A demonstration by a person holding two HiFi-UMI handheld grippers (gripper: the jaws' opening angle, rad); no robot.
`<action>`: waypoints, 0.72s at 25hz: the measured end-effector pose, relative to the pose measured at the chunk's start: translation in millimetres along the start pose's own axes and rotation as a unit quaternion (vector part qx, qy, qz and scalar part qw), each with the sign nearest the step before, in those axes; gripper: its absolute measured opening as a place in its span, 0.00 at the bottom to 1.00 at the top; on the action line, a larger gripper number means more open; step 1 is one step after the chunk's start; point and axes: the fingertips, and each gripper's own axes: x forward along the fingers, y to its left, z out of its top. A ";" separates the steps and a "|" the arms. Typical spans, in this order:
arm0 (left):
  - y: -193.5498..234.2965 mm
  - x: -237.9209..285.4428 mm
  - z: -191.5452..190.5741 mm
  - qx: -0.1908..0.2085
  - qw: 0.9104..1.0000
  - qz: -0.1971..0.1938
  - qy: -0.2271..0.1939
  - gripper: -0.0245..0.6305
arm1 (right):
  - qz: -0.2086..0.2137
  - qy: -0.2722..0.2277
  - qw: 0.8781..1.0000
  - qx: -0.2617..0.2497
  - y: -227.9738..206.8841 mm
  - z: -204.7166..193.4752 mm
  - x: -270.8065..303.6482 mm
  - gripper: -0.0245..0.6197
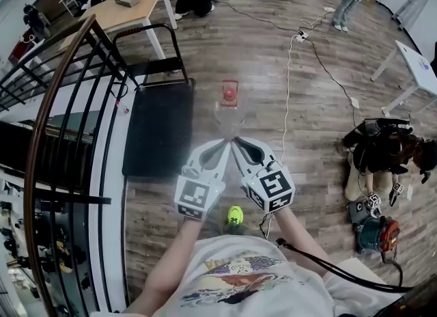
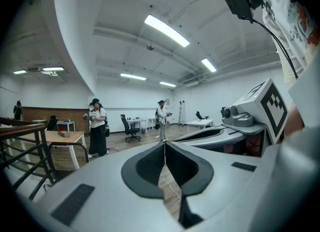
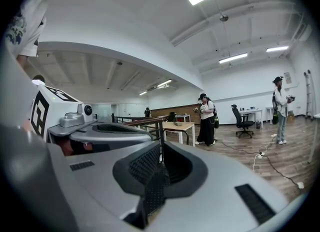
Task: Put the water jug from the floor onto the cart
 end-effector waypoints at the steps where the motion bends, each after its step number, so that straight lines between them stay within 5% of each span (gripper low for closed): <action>1: 1.4 3.1 -1.5 -0.001 1.000 0.001 0.001 0.06 | 0.000 0.001 1.000 0.002 -2.8 -1.5 2.1 0.09; 18: 94.1 90.8 6.5 0.001 0.999 -0.037 -0.004 0.06 | -0.035 0.016 0.999 0.009 -74.8 18.0 104.0 0.09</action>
